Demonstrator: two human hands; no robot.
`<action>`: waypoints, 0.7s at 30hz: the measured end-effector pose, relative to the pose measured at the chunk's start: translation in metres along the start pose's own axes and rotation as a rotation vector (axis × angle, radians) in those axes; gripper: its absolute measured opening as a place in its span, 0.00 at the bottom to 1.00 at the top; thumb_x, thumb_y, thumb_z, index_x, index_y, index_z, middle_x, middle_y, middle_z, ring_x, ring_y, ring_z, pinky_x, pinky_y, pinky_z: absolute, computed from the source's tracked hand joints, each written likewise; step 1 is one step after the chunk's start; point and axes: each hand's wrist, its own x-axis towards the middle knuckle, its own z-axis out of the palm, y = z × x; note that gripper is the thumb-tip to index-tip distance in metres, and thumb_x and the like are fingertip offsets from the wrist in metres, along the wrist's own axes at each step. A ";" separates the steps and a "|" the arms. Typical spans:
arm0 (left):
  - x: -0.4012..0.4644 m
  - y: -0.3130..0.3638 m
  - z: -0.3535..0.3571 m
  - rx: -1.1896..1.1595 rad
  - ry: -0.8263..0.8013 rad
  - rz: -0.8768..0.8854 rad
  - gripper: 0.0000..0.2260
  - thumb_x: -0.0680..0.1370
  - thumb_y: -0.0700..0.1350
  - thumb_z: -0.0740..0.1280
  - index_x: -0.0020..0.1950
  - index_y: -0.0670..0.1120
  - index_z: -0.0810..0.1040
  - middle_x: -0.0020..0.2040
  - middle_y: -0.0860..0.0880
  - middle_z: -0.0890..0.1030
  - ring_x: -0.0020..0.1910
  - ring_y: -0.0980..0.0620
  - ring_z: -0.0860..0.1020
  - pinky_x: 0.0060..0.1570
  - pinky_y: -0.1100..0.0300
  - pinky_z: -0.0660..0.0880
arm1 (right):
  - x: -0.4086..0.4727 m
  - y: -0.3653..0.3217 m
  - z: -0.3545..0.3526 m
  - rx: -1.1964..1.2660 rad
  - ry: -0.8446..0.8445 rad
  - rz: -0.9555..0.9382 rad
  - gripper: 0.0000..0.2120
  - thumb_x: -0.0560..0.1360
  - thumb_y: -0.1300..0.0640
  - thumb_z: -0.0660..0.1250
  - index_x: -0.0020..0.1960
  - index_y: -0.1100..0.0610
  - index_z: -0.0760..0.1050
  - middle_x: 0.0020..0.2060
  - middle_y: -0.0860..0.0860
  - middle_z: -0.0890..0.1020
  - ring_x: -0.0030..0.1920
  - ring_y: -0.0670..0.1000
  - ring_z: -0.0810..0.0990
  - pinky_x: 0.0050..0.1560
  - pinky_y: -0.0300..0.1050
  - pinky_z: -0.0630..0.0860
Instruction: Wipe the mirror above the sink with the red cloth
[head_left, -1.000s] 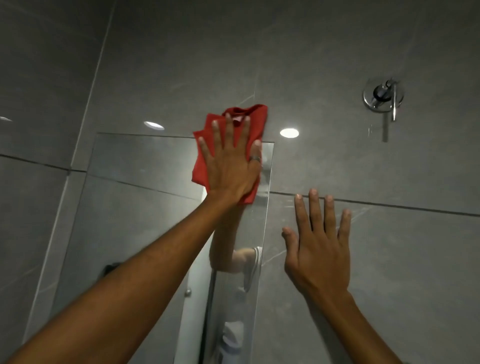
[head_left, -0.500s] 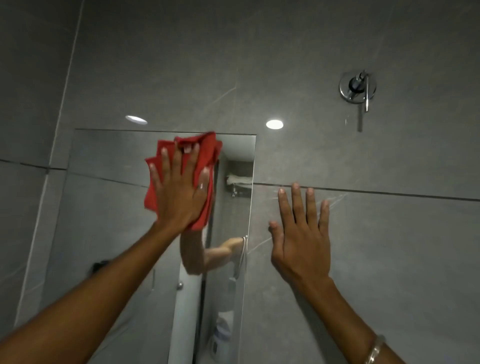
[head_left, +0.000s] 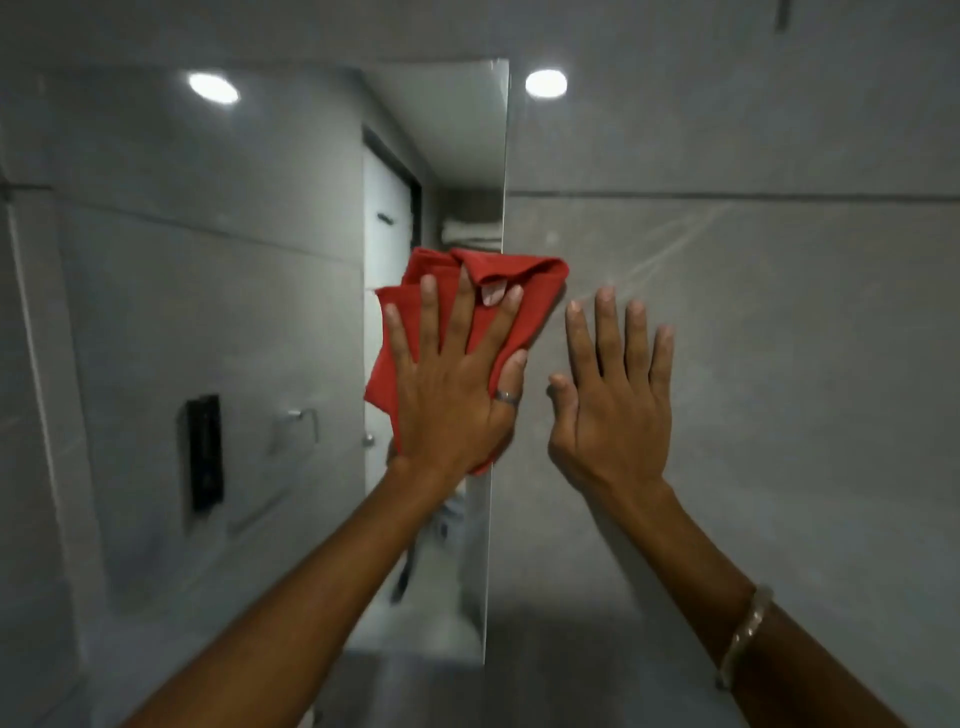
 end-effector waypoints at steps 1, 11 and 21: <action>-0.030 0.003 0.006 0.004 -0.004 0.003 0.30 0.85 0.63 0.52 0.84 0.54 0.53 0.86 0.45 0.47 0.85 0.39 0.45 0.80 0.32 0.41 | -0.011 0.001 0.002 -0.014 -0.012 -0.008 0.32 0.86 0.43 0.45 0.87 0.53 0.50 0.86 0.56 0.52 0.87 0.58 0.46 0.86 0.61 0.41; -0.320 0.003 0.014 0.042 -0.369 0.025 0.26 0.81 0.63 0.59 0.78 0.61 0.61 0.80 0.46 0.62 0.84 0.40 0.49 0.79 0.29 0.43 | -0.113 -0.009 0.009 -0.043 -0.153 -0.059 0.33 0.85 0.42 0.48 0.86 0.52 0.44 0.86 0.52 0.41 0.86 0.55 0.37 0.85 0.60 0.37; -0.131 0.008 0.001 -0.015 -0.207 -0.102 0.30 0.83 0.63 0.55 0.84 0.58 0.53 0.86 0.48 0.49 0.85 0.40 0.46 0.80 0.33 0.38 | -0.063 -0.019 -0.016 0.187 -0.114 -0.003 0.33 0.83 0.47 0.54 0.84 0.58 0.52 0.85 0.55 0.49 0.87 0.52 0.39 0.86 0.54 0.37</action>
